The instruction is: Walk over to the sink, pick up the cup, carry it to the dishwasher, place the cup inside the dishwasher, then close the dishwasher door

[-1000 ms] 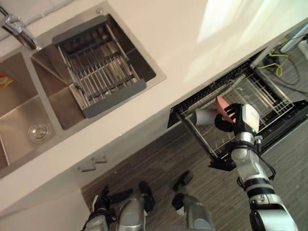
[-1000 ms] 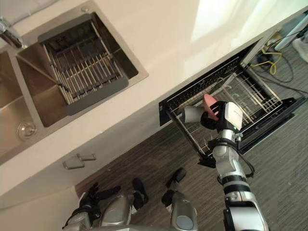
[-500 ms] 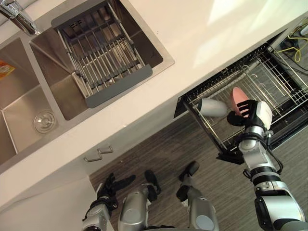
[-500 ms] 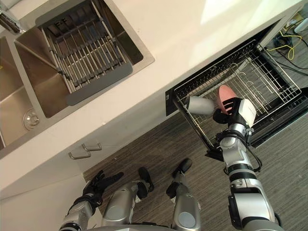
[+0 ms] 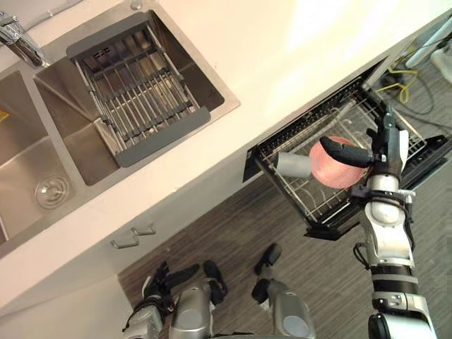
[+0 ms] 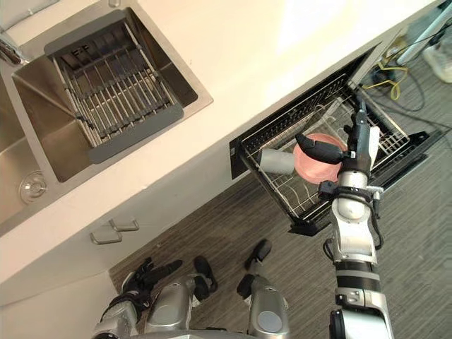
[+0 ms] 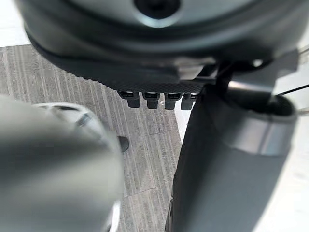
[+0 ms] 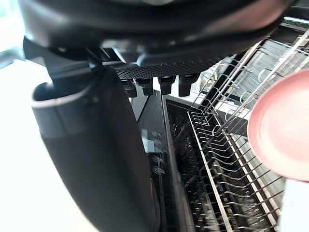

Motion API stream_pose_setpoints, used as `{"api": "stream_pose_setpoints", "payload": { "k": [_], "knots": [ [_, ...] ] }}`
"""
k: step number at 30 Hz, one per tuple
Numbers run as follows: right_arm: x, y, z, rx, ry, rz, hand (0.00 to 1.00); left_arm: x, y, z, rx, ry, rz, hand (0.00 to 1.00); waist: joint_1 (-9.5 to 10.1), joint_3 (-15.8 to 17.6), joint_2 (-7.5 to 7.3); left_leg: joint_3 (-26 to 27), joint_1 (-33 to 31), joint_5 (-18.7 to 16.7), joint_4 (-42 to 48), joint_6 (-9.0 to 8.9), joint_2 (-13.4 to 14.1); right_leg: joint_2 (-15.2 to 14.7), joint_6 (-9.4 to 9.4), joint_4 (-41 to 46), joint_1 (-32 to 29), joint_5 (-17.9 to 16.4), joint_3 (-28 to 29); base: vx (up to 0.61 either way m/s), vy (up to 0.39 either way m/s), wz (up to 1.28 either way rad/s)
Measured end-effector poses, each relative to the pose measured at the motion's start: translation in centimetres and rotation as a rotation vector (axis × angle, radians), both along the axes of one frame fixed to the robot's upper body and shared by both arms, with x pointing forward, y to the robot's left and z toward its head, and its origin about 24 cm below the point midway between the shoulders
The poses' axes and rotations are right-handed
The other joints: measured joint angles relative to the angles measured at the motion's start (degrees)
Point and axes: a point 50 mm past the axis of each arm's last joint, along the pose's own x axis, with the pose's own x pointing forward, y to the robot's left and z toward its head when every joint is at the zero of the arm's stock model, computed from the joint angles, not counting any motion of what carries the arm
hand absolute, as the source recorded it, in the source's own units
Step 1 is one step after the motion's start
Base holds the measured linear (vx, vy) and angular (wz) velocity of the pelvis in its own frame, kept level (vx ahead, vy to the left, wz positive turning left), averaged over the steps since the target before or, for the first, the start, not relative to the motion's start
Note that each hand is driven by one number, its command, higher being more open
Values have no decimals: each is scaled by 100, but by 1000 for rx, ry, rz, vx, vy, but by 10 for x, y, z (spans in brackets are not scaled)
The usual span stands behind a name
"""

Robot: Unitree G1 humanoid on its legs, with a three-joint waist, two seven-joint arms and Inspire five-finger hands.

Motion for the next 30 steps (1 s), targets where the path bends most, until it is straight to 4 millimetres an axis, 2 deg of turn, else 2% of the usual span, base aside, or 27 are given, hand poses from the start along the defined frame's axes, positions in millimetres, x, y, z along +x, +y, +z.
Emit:
{"api": "stream_pose_setpoints", "payload": {
  "k": [2, 7, 9, 10, 12, 13, 15, 16, 18, 19, 23, 27, 30],
  "knots": [
    [-11, -9, -6, 28, 3, -49, 100, -7, 4, -2, 16, 13, 29, 100, -3, -111, -71, 48, 137, -16, -19, -27, 19, 31, -17, 0, 94, -57, 51, -4, 57, -12],
    [-36, -51, -20, 147, 36, -303, 100, -21, 6, -8, 33, 65, 69, 100, -125, -410, -128, 144, 318, -59, -1, -98, 81, 107, -34, 2, 214, -92, 132, 8, 54, -11],
    [-56, -74, -42, 242, 86, -464, 100, -26, 6, -10, 33, 88, 84, 100, -213, -443, -131, 184, 506, -74, -42, -119, 77, 123, -28, 3, 356, -95, 196, 9, 79, -13],
    [-62, -78, -48, 267, 101, -502, 0, -26, 6, -10, 34, 91, 86, 100, -227, -455, -134, 199, 534, -79, -46, -125, 76, 125, -25, 3, 369, -97, 218, -21, 90, -16],
    [-89, -82, -81, 365, 180, -633, 0, -33, 7, -13, 31, 112, 98, 100, -325, -555, -145, 237, 557, -88, -84, -131, 73, 124, 21, 1, 363, -140, 249, -38, 83, -10],
    [-96, -81, -90, 391, 206, -660, 0, -34, 7, -13, 31, 116, 101, 100, -336, -569, -149, 250, 569, -88, -89, -131, 73, 126, 23, 0, 365, -164, 255, -44, 71, -9],
    [-119, -72, -127, 518, 305, -726, 0, -36, 8, -14, 32, 129, 103, 100, -413, -586, -147, 292, 597, -88, -113, -132, 82, 139, -34, 0, 366, -222, 249, -54, 67, -10],
    [-125, -64, -142, 555, 358, -739, 0, -38, 8, -15, 33, 140, 104, 100, -464, -589, -142, 307, 597, -88, -130, -134, 91, 149, -52, 1, 357, -241, 236, -55, 63, -8],
    [-132, -55, -157, 591, 414, -750, 0, -38, 8, -15, 35, 145, 106, 100, -479, -592, -134, 327, 598, -98, -138, -130, 117, 165, -64, 1, 351, -250, 230, -31, 54, -6],
    [-135, -48, -165, 617, 447, -752, 0, -39, 8, -16, 34, 155, 108, 100, -481, -601, -118, 322, 594, -80, -106, -211, 155, 194, -85, 1, 358, -267, 224, -9, 38, -1],
    [-129, -38, -172, 621, 485, -678, 0, -40, 7, -16, 25, 169, 105, 100, -461, -641, -45, 271, 556, -79, -77, -237, 197, 223, -90, 1, 358, -304, 169, 4, 63, 6],
    [-105, -24, -179, 621, 534, -547, 0, -39, 6, -16, 14, 163, 94, 100, -410, -621, 24, 148, 461, -90, -28, -256, 221, 220, -53, 1, 361, -334, 39, 8, 102, 16],
    [-86, -12, -180, 605, 558, -462, 0, -37, 5, -16, 5, 155, 85, 100, -288, -566, 141, 24, 410, -89, -13, -257, 231, 220, -36, 1, 385, -372, -104, 12, 71, 21]
  ]
}}
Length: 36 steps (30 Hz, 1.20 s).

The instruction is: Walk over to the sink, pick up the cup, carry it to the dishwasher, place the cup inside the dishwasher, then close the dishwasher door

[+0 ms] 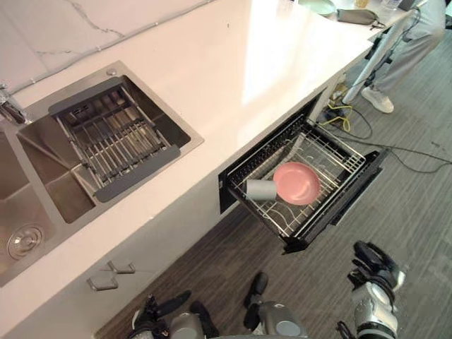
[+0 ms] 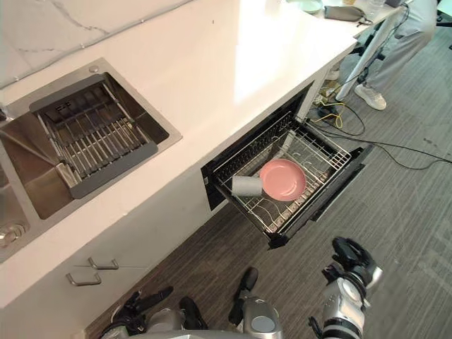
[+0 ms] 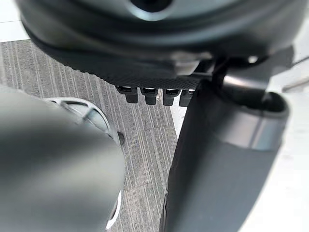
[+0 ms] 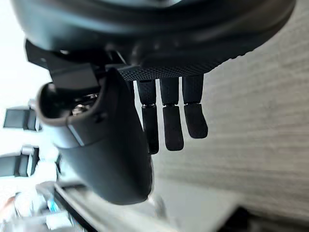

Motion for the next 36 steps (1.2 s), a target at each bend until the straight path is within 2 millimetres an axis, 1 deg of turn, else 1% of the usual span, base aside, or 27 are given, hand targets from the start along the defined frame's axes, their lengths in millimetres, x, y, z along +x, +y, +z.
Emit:
{"api": "stream_pose_setpoints", "payload": {
  "k": [1, 2, 3, 7, 9, 10, 12, 13, 15, 18, 21, 22, 25, 26, 28, 30, 34, 36],
  "knots": [
    [6, 2, 1, 1, -4, 25, 0, 0, -1, 0, -6, -3, -5, 100, 20, 22, 49, -72, -18, 0, 15, -1, 0, -4, 19, 0, 28, -14, -58, 25, 75, 34],
    [6, 0, 0, -5, 11, 9, 0, -1, -1, 0, -9, -2, -6, 100, 80, 42, 108, -144, -33, 1, 15, -1, 1, -5, 37, 0, 56, -34, -123, 34, 90, 35],
    [5, -3, -1, -21, 31, 30, 0, -4, 0, -1, -10, 3, -5, 100, 132, 61, 145, -194, -50, 1, 12, -2, 1, -6, 50, -1, 73, -60, -171, 26, 75, 26],
    [13, -11, 4, -84, 63, 85, 0, -4, 1, -1, -17, -3, -12, 100, 182, 91, 209, -434, -270, 2, 128, -2, 18, -25, 44, 0, 59, -130, -431, 19, 75, 32],
    [25, -12, 8, -104, 79, 122, 0, -4, 1, -1, -21, -3, -15, 100, 285, 102, 228, -612, -370, 3, 193, 1, 14, -27, 43, 1, 56, -138, -538, 2, 67, 21],
    [29, -13, 9, -106, 79, 127, 0, -4, 1, -1, -21, -4, -16, 100, 299, 106, 236, -684, -391, 4, 193, 2, 5, -27, 42, 1, 57, -139, -570, -13, 82, 26],
    [47, -16, 21, -138, 71, 157, 0, -3, 1, -1, -22, -8, -18, 100, 428, 149, 312, -881, -491, 19, 191, 25, -24, -43, 40, 2, 60, -139, -732, -30, 80, 36],
    [52, -17, 25, -145, 63, 161, 0, -2, 1, 0, -22, -10, -18, 100, 451, 161, 333, -941, -521, 33, 188, 40, -40, -52, 40, 2, 65, -139, -784, -39, 83, 41],
    [72, -18, 41, -170, 29, 178, 0, -2, 0, 0, -21, -11, -18, 100, 576, 210, 415, -1101, -601, 122, 128, 71, -93, -89, 38, 5, 67, -140, -947, -40, 79, 39],
    [94, -19, 64, -206, -19, 179, 0, -2, -1, -1, -25, -11, -17, 100, 768, 268, 525, -1277, -666, 244, 22, 84, -153, -113, 27, 7, 67, -117, -1099, -32, 69, 33],
    [117, -9, 86, -177, -112, 196, 0, -2, -3, -1, -57, -37, -35, 100, 946, 289, 566, -1416, -681, 414, -166, 75, -201, -113, 18, 35, 65, -96, -1242, -7, 74, 29],
    [126, -4, 95, -159, -154, 215, 0, -1, -5, 0, -76, -54, -46, 100, 984, 287, 571, -1451, -682, 450, -214, 74, -214, -113, 15, 36, 65, -98, -1278, 2, 72, 16],
    [142, 6, 111, -110, -239, 265, 0, 3, -11, 1, -114, -87, -63, 100, 1054, 285, 574, -1489, -686, 507, -271, 74, -244, -132, 15, 38, 65, -98, -1320, -11, 110, 10],
    [145, 8, 114, -72, -269, 266, 100, 5, -13, 1, -126, -101, -76, 100, 1092, 285, 574, -1521, -688, 532, -293, 76, -261, -142, 17, 41, 69, -99, -1347, -14, 122, 13],
    [143, 6, 110, -15, -281, 252, 100, 6, -15, 2, -133, -109, -84, 100, 1097, 285, 574, -1549, -692, 556, -311, 77, -278, -155, 18, 44, 71, -100, -1366, -18, 136, 6],
    [144, 9, 108, 39, -311, 263, 100, 9, -16, 3, -132, -123, -101, 100, 1095, 284, 575, -1549, -692, 599, -313, 72, -281, -159, 16, 46, 71, -101, -1357, -32, 127, -1],
    [144, 11, 106, 92, -343, 282, 100, 11, -21, 3, -150, -145, -123, 100, 1095, 283, 575, -1527, -673, 624, -313, 64, -263, -142, -6, 45, 69, -101, -1316, -40, 110, -5],
    [137, 17, 94, 142, -355, 301, 100, 11, -23, 3, -166, -152, -122, 100, 1097, 280, 570, -1421, -607, 616, -354, 54, -255, -131, -21, 42, 70, -89, -1228, -41, 137, -17]
  ]
}}
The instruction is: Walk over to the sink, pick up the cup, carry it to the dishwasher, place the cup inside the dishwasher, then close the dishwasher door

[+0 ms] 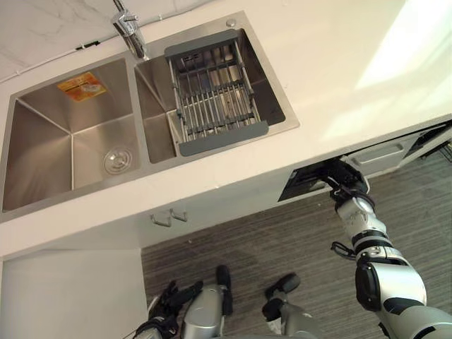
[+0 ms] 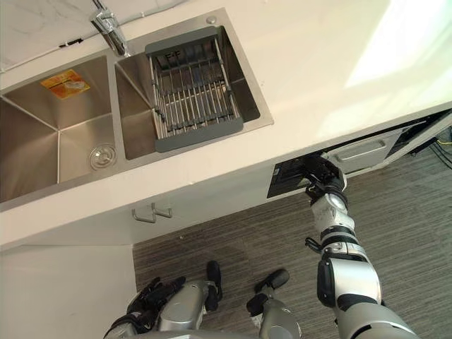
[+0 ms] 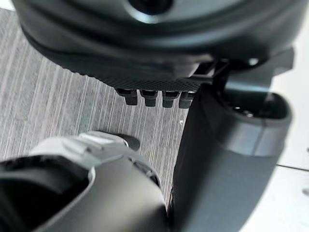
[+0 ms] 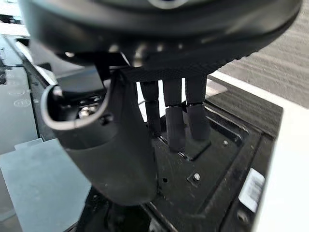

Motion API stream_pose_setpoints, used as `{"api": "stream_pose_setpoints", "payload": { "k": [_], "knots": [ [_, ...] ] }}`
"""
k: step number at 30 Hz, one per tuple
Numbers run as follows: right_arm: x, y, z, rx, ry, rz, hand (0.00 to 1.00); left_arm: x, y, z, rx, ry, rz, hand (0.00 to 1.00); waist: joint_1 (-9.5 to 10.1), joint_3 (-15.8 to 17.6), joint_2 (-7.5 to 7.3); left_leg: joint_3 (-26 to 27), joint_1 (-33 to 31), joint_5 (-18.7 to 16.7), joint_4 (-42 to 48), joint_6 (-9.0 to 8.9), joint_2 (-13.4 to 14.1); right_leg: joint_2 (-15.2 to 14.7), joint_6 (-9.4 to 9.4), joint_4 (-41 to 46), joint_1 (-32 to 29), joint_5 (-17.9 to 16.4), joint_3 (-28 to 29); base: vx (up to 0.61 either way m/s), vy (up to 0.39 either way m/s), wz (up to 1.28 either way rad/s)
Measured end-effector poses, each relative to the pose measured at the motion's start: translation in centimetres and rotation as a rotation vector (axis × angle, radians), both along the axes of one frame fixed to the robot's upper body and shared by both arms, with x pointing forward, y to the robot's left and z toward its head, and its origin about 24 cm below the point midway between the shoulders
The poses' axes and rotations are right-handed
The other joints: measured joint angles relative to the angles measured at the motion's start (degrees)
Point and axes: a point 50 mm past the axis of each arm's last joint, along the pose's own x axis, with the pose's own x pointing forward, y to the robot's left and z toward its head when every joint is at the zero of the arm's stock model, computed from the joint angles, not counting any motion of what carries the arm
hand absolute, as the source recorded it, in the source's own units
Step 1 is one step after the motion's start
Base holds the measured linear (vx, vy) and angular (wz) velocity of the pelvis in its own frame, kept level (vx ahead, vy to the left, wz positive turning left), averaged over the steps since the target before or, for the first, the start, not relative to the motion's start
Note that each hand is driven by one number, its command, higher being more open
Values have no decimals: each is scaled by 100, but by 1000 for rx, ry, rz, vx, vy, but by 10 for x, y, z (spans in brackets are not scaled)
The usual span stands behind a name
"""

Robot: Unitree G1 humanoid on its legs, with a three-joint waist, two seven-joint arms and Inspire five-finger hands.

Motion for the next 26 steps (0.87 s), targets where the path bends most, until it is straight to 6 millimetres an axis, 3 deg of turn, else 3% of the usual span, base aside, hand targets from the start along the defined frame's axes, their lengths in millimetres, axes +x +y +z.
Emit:
{"api": "stream_pose_setpoints", "payload": {
  "k": [2, 4, 7, 8, 10, 11, 13, 16, 17, 18, 19, 20, 21, 22, 23, 24, 25, 26],
  "knots": [
    [-15, 8, -20, 37, 4, 21, 100, -1, 0, 0, -2, 2, -1, 100, -9, -8, -15, 82, 100, -19, -124, -25, -2, 16, 0, 0, -1, 11, 78, -30, 150, -23],
    [-40, 20, -53, 100, 53, 35, 100, -3, 0, -1, -5, 7, 4, 100, -22, -36, -68, 187, 177, -44, -165, -37, -9, 15, 13, 0, -3, 21, 186, -13, 142, -26],
    [-112, 49, -123, 260, 241, 25, 100, -10, 4, -4, -34, 21, 91, 100, -142, -138, -246, 437, 296, -152, -216, -68, -4, 24, 41, 2, -37, 38, 436, 18, 135, -39],
    [-127, 55, -135, 279, 294, 20, 100, -12, 6, -4, -38, 25, 114, 100, -185, -165, -289, 474, 311, -166, -238, -70, -9, 23, 50, 3, -49, 42, 475, 23, 117, -34],
    [-187, 68, -171, 306, 523, 13, 100, -12, 11, -4, -35, 21, 167, 100, -373, -297, -456, 559, 353, -180, -350, -71, -53, 2, 87, 8, -103, 54, 556, 46, 129, -20],
    [-201, 69, -178, 306, 571, 8, 100, -12, 12, -3, -35, 17, 173, 100, -401, -320, -488, 576, 385, -180, -386, -71, -69, -8, 99, 20, -102, 53, 571, 51, 128, -22],
    [-210, 60, -179, 284, 572, -24, 100, -10, 12, -3, -32, 11, 182, 100, -516, -369, -542, 636, 498, -180, -511, -62, -123, -92, 152, 185, -129, 20, 656, 31, 126, -9],
    [-232, 48, -183, 214, 663, 17, 100, -6, 3, -3, -36, 10, 165, 100, -701, -440, -549, 420, 747, -214, -688, 3, -237, -568, 245, 1323, -232, -451, 690, 63, 191, 40],
    [-241, 45, -185, 211, 695, 17, 100, -2, 2, -2, -28, 5, 140, 100, -728, -464, -558, 298, 851, -201, -766, 38, -307, -867, 108, 2065, -386, -661, 779, 80, 187, 62],
    [-248, 43, -186, 213, 718, 16, 100, -2, 2, -3, -21, 16, 110, 100, -769, -488, -587, 142, 958, -213, -825, 90, -393, -1120, -48, 2759, -540, -787, 1037, 97, 200, 67],
    [-252, 43, -187, 217, 732, 15, 100, -2, 2, -3, -16, 27, 94, 100, -803, -506, -597, 39, 1004, -216, -848, 131, -430, -1206, -55, 3010, -588, -792, 1277, 113, 161, 86],
    [-260, 49, -190, 240, 751, 14, 100, -3, 0, -4, -4, 47, 63, 100, -872, -534, -597, -236, 1104, -214, -887, 263, -469, -1225, 4, 3381, -685, -886, 1861, 162, 72, 111],
    [-263, 55, -191, 284, 735, -9, 100, -2, 3, -3, 18, 54, 48, 100, -1004, -576, -566, -534, 1085, -234, -875, 316, -405, -849, 192, 3355, -735, -1219, 2497, 158, -4, 114],
    [-262, 56, -191, 286, 732, -4, 100, -1, 4, -3, 22, 57, 53, 100, -1054, -572, -559, -652, 1085, -234, -876, 315, -357, -618, 194, 3280, -752, -1337, 2743, 164, -95, 125],
    [-259, 59, -191, 273, 716, 28, 100, 1, 7, -3, 34, 68, 69, 100, -1158, -561, -540, -961, 1083, -224, -884, 289, -243, -36, 143, 2967, -779, -1493, 3207, 146, -137, 121],
    [-257, 61, -191, 263, 698, 39, 100, 4, 9, -3, 42, 76, 70, 100, -1180, -569, -559, -1174, 1101, -172, -891, 171, -175, 321, 145, 2582, -865, -1489, 3356, 158, -151, 117],
    [-256, 61, -190, 250, 689, 51, 100, 5, 10, -3, 44, 82, 68, 100, -1179, -580, -579, -1242, 1125, -175, -900, 133, -164, 426, 162, 2330, -908, -1460, 3386, 194, -170, 89],
    [-253, 63, -189, 224, 667, 85, 100, 2, 11, -4, 46, 98, 71, 100, -1174, -637, -702, -1274, 1199, -220, -897, 18, -216, 532, 196, 1608, -895, -1043, 3530, 131, -107, 43]
  ]
}}
